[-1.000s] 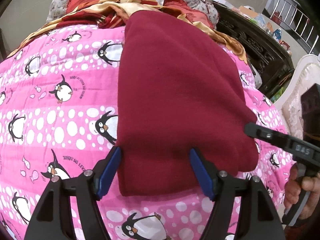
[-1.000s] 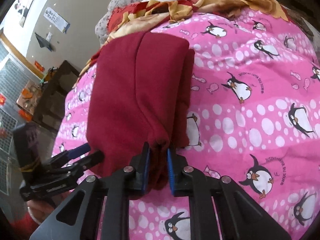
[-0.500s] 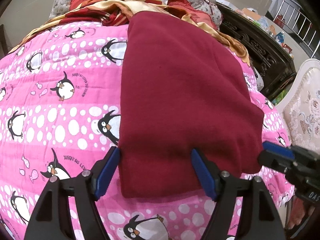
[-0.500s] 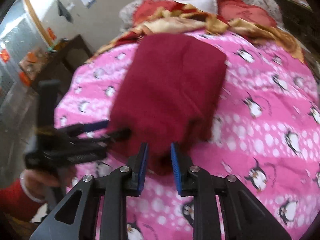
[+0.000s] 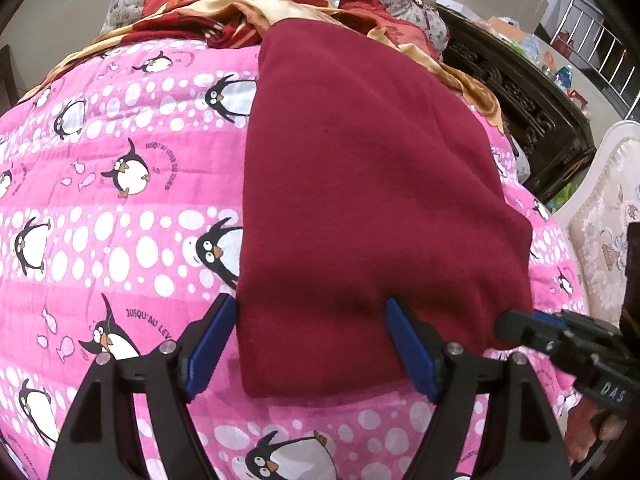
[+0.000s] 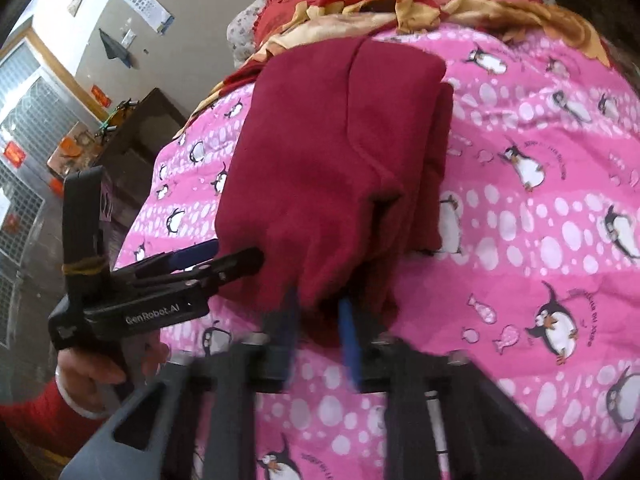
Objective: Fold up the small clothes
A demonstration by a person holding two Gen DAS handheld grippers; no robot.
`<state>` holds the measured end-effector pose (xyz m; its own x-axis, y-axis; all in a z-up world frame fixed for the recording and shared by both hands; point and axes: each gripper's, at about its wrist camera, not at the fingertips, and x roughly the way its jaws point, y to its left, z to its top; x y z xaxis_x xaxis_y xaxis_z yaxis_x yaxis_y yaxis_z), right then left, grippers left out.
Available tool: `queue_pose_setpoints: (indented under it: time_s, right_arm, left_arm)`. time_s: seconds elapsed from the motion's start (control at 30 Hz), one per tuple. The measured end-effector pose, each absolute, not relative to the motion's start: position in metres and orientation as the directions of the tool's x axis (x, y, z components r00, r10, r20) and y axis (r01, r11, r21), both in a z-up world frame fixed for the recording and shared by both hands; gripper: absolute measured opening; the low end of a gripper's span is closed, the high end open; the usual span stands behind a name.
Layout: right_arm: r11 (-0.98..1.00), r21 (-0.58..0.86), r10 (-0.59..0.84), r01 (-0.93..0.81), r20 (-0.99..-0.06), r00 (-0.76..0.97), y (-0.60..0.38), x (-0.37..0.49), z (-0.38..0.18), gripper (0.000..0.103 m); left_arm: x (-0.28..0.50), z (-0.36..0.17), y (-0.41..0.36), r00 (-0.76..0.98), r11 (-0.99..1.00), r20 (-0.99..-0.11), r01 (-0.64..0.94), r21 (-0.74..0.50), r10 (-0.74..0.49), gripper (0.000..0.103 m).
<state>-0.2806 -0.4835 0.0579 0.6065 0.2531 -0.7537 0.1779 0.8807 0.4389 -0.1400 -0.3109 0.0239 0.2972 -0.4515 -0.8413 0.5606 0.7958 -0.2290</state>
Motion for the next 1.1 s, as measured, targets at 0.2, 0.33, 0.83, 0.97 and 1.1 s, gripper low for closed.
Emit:
queue_pose_setpoints:
  time_s: [0.2, 0.33, 0.83, 0.97, 1.1]
  right_arm:
    - [0.874, 0.421, 0.228, 0.242, -0.796, 0.561, -0.492, -0.281, 0.034, 0.033]
    - [0.852, 0.472, 0.260, 0.228, -0.758, 0.599, -0.498, -0.286, 0.047, 0.037]
    - [0.837, 0.449, 0.136, 0.312, -0.723, 0.678, -0.558, -0.194, 0.066, 0.055]
    - [0.907, 0.324, 0.063, 0.270, -0.738, 0.672, -0.553, -0.183, 0.070, 0.034]
    - [0.880, 0.334, 0.047, 0.336, -0.767, 0.639, -0.569, -0.179, 0.041, 0.034]
  left_arm:
    - [-0.137, 0.014, -0.311, 0.267, 0.795, -0.847, 0.550, -0.257, -0.459, 0.085]
    - [-0.141, 0.021, -0.308, 0.275, 0.797, -0.848, 0.551, -0.246, -0.452, 0.085]
    - [-0.107, 0.057, -0.327, 0.350, 0.793, -0.804, 0.564, -0.230, -0.482, 0.084]
    - [-0.102, 0.049, -0.338, 0.337, 0.792, -0.813, 0.566, -0.229, -0.475, 0.084]
    - [-0.095, 0.040, -0.340, 0.313, 0.791, -0.818, 0.557, -0.254, -0.483, 0.085]
